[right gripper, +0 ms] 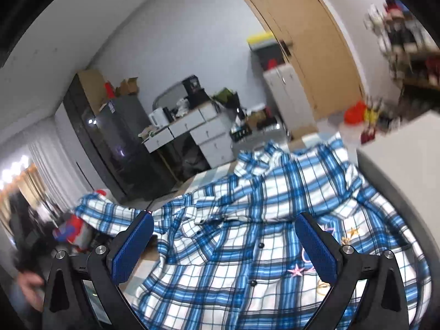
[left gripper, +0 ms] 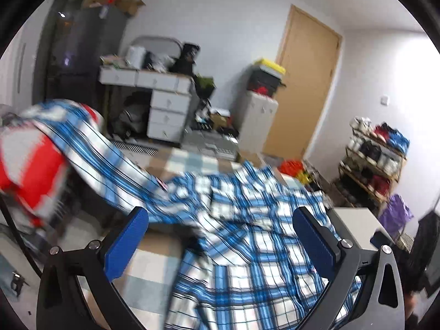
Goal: Fold large clothes
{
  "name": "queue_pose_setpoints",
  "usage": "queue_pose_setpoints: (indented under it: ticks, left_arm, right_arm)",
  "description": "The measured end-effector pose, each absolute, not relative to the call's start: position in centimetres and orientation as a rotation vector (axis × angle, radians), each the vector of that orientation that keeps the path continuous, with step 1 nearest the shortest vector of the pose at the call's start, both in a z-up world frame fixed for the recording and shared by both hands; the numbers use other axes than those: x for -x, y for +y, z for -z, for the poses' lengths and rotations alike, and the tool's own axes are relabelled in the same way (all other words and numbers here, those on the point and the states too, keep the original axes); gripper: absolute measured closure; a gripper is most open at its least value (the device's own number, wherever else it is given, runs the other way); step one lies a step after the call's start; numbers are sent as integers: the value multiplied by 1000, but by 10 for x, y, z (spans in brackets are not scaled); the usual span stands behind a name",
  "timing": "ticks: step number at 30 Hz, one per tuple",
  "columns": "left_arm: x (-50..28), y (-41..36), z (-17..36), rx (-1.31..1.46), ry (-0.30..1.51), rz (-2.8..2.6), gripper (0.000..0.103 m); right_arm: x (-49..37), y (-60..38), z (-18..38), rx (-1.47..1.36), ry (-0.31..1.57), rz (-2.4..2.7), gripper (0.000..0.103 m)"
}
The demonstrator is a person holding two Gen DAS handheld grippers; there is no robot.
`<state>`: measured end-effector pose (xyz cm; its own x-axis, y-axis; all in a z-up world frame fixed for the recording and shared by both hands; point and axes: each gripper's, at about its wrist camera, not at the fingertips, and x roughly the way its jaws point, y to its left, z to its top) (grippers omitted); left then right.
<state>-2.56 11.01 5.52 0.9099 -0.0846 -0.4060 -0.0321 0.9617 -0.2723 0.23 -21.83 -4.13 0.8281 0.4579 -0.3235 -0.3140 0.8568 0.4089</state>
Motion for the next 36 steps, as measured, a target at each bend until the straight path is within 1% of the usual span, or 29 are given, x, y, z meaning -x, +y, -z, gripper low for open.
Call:
queue_pose_setpoints:
  ticks: [3, 6, 10, 12, 15, 18, 22, 26, 30, 36]
  left_arm:
    - [31, 138, -75, 288, 425, -15, 1]
    - [31, 181, -98, 340, 447, -56, 1]
    - [28, 252, -116, 499, 514, -73, 1]
    - [23, 288, -116, 624, 559, -50, 1]
    - [6, 329, -99, 787, 675, -14, 1]
    - [-5, 344, -78, 867, 728, 12, 1]
    - [-13, 358, -61, 988, 694, 103, 1]
    - [-14, 373, -60, 1038, 644, 98, 1]
    - [-20, 385, -52, 1140, 662, 76, 1]
    - [-34, 395, -53, 1128, 693, 19, 1]
  right_arm:
    - [4, -197, 40, -322, 424, -440, 0]
    - [9, -188, 44, -349, 443, -471, 0]
    - [17, -191, 56, -379, 452, -510, 0]
    - [14, -196, 61, -402, 477, -513, 0]
    - [9, -209, 67, -462, 508, -533, 0]
    - [9, -218, 69, -510, 509, -534, 0]
    - [9, -225, 70, -535, 506, -533, 0]
    - [5, -225, 73, -541, 522, -529, 0]
    - [2, -222, 77, -544, 549, -528, 0]
    - [3, -212, 78, -498, 553, -532, 0]
